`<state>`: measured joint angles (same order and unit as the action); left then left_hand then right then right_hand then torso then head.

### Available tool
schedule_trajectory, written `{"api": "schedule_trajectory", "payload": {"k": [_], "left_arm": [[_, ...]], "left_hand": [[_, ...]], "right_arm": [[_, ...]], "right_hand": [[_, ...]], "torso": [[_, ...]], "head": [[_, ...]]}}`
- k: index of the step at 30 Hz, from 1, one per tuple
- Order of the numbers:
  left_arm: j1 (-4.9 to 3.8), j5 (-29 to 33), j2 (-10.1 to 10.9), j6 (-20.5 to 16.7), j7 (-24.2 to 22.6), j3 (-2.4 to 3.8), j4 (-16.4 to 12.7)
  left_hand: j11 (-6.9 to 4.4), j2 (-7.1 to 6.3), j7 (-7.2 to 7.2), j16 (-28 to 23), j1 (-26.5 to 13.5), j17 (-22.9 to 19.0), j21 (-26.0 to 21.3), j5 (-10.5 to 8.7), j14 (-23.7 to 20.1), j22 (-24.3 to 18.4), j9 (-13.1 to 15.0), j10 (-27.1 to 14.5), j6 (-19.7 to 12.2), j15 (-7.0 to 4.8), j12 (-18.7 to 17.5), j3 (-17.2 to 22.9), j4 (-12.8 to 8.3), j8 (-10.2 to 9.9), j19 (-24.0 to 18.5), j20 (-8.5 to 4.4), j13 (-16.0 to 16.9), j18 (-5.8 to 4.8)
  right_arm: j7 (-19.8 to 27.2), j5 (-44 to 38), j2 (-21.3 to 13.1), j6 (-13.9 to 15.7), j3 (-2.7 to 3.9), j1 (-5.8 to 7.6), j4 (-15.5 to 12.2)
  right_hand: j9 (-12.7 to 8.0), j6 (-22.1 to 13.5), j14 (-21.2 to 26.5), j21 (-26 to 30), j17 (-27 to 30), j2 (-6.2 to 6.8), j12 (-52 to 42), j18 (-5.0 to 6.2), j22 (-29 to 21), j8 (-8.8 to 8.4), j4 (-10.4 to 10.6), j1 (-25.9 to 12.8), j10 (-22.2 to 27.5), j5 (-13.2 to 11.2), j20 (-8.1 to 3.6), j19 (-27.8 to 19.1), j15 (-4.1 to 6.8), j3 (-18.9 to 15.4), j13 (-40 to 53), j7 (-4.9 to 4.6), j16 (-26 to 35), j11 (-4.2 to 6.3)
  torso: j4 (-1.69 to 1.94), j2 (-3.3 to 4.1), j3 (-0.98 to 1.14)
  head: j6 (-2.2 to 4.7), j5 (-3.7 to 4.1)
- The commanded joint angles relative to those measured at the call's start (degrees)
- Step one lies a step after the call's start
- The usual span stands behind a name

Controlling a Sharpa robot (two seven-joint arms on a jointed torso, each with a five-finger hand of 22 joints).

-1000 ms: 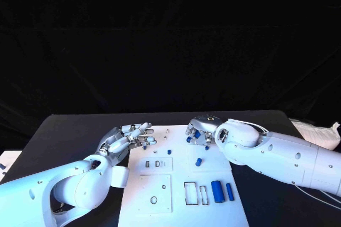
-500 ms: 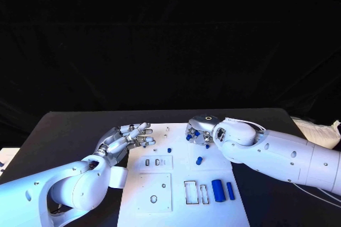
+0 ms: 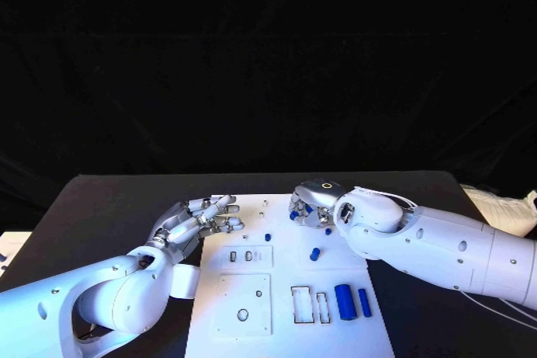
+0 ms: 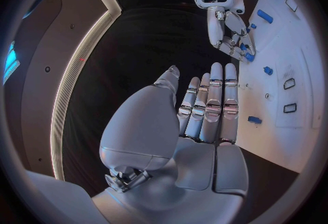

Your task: Assemble the parts on the task board

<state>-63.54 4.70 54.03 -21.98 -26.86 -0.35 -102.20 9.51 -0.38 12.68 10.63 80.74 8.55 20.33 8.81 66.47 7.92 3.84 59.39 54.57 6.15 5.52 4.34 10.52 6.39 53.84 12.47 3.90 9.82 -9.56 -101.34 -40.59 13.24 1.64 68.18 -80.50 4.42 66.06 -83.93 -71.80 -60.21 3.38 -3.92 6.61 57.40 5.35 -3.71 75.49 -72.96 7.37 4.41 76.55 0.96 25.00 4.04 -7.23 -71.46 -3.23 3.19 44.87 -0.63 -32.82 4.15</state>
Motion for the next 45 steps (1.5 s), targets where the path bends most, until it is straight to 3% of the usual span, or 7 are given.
{"api": "schedule_trajectory", "payload": {"k": [1, 8, 18, 29, 45], "left_arm": [[-0.08, 0.13, 0.03, 1.14, -0.02, 0.05, -0.15], [-0.08, 0.13, 0.07, 1.04, 0.06, 0.05, -0.16], [-0.08, 0.13, 0.12, 1.24, 0.21, 0.05, -0.52], [-0.17, 0.13, 0.47, 1.28, 0.31, 0.06, -1.23], [-0.24, 0.13, 0.51, 1.32, 0.46, 0.06, -1.18]], "left_hand": [[0.07, 0.21, 0.16, -0.25, 0.55, 0.08, -0.03, 0.29, -0.25, -0.10, -0.09, 0.07, 0.09, 0.20, -0.24, -0.05, -0.33, -0.40, 0.32, 0.08, -0.05, 0.65], [0.10, 0.22, 0.19, -0.39, 0.65, 0.11, -0.09, 0.30, -0.33, -0.15, -0.09, 0.04, 0.08, 0.24, -0.35, -0.02, -0.45, -0.48, 0.30, 0.10, -0.06, 0.63], [0.12, 0.22, 0.21, -0.47, 0.70, 0.12, -0.13, 0.30, -0.40, -0.17, -0.09, 0.05, 0.08, 0.27, -0.39, 0.00, -0.51, -0.51, 0.26, 0.12, -0.06, 0.62], [0.12, 0.22, 0.20, -0.54, 0.73, 0.13, -0.17, 0.30, -0.45, -0.20, -0.09, 0.06, 0.10, 0.29, -0.42, 0.01, -0.55, -0.53, 0.24, 0.13, -0.05, 0.61], [0.12, 0.23, 0.18, -0.64, 0.79, 0.16, -0.23, 0.30, -0.51, -0.24, -0.08, 0.09, 0.13, 0.30, -0.48, 0.04, -0.64, -0.57, 0.20, 0.14, -0.05, 0.61]], "right_arm": [[-0.60, -0.17, -0.08, 5.48, 0.08, 0.01, -0.72], [-2.91, 0.07, 1.24, 7.59, 0.21, 0.42, -0.38], [-2.95, 0.99, 5.13, 7.48, 0.25, 0.77, 2.96], [-2.47, 1.08, 8.65, 6.64, 0.26, 0.81, 6.86], [-3.46, -0.01, 9.67, 6.79, 0.27, 0.87, 7.93]], "right_hand": [[1.23, 0.79, -2.63, -0.52, -0.20, -1.10, 0.07, -0.80, 0.43, 0.21, 0.51, -0.14, -0.55, -0.41, 0.09, 0.32, 0.36, 0.20, 0.11, 0.39, -0.55, 0.08], [1.46, 0.99, -2.49, -0.99, -0.30, -1.18, 0.14, -0.88, 1.05, 0.21, 1.16, -0.51, -0.93, -0.69, 0.14, 0.41, 0.51, 0.22, 0.10, 0.50, -0.80, 0.19], [1.55, 0.88, -2.36, -1.16, -0.01, -1.16, 0.30, -0.89, 1.23, 0.08, 1.36, -0.47, -0.86, -0.96, 0.15, 0.38, 0.55, 0.33, 0.04, 0.47, -0.73, 0.19], [1.61, 0.68, -2.29, -1.28, -0.05, -1.05, 0.40, -0.91, 1.33, -0.09, 1.54, -0.51, -0.64, -1.08, 0.19, 0.33, 0.50, 0.39, -0.03, 0.35, -0.83, 0.09], [1.64, 0.53, -2.24, -1.37, -0.12, -1.00, 0.43, -0.92, 1.43, -0.24, 1.71, -0.57, -0.44, -1.11, 0.23, 0.30, 0.44, 0.44, -0.08, 0.25, -0.94, 0.01]], "torso": [[0.19, 0.14, -0.09], [0.39, 0.33, -0.14], [0.71, 0.62, -0.25], [1.32, 1.08, -0.59], [1.64, 1.17, -0.70]], "head": [[0.26, 0.04], [0.66, 0.00], [0.74, 0.04], [0.80, 0.28], [0.69, 0.49]]}}
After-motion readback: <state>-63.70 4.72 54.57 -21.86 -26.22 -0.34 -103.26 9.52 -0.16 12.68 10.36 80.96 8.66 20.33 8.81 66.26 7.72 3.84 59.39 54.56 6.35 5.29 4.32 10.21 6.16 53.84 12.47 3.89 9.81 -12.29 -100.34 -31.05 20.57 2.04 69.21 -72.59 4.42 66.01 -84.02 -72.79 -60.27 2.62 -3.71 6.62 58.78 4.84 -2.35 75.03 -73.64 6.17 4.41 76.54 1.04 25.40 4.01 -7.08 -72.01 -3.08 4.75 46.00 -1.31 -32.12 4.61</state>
